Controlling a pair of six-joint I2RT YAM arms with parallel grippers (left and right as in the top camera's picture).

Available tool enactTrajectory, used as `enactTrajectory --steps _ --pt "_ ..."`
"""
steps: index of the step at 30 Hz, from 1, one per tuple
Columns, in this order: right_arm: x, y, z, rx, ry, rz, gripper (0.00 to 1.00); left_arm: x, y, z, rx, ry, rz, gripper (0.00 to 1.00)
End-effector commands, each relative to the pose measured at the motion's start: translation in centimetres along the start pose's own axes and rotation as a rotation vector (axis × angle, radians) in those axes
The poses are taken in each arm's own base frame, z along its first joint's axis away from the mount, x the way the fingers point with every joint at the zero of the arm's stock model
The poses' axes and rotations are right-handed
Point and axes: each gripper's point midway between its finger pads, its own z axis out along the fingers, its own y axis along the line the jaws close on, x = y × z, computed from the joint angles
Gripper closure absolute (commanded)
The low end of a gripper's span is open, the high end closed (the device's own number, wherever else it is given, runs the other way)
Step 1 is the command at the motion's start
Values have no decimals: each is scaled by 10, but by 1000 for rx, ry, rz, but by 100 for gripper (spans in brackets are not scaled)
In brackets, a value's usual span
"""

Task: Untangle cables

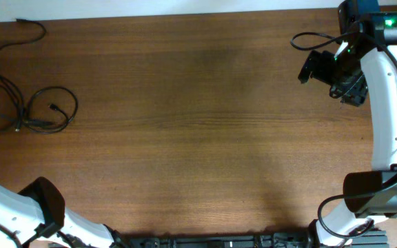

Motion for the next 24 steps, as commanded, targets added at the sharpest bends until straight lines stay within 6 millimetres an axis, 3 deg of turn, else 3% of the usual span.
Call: enactTrajectory --steps 1,4,6,7,9,13,15,16,17,19,24 --pt "-1 -1 -5 -4 -18 4 2 4 7 9 -14 17 -17 100" --pt "-1 -1 -5 -4 -18 3 2 16 -8 27 120 84 -31 100" --pt "-1 -1 -5 -4 -18 4 2 20 -38 36 345 125 -23 100" --pt "-1 -1 -5 -4 -18 4 2 22 -41 42 385 148 -78 100" --pt "-1 -1 -5 -4 -18 3 2 26 -33 56 367 175 -164 100" --pt "-1 -1 -5 -4 -18 3 2 38 -24 87 274 179 -165 100" --pt "-1 -1 -5 -4 -18 3 2 44 -36 97 272 183 -150 100" --pt "-1 -1 -5 -4 -18 4 2 51 -58 106 324 189 -115 100" --pt "-1 -1 -5 -4 -18 3 2 54 -64 111 330 189 -102 100" --pt "-1 -1 -5 -4 -18 3 2 65 -68 128 273 186 -59 100" --pt "-1 -1 -5 -4 -18 3 2 115 -68 177 242 292 -18 100"
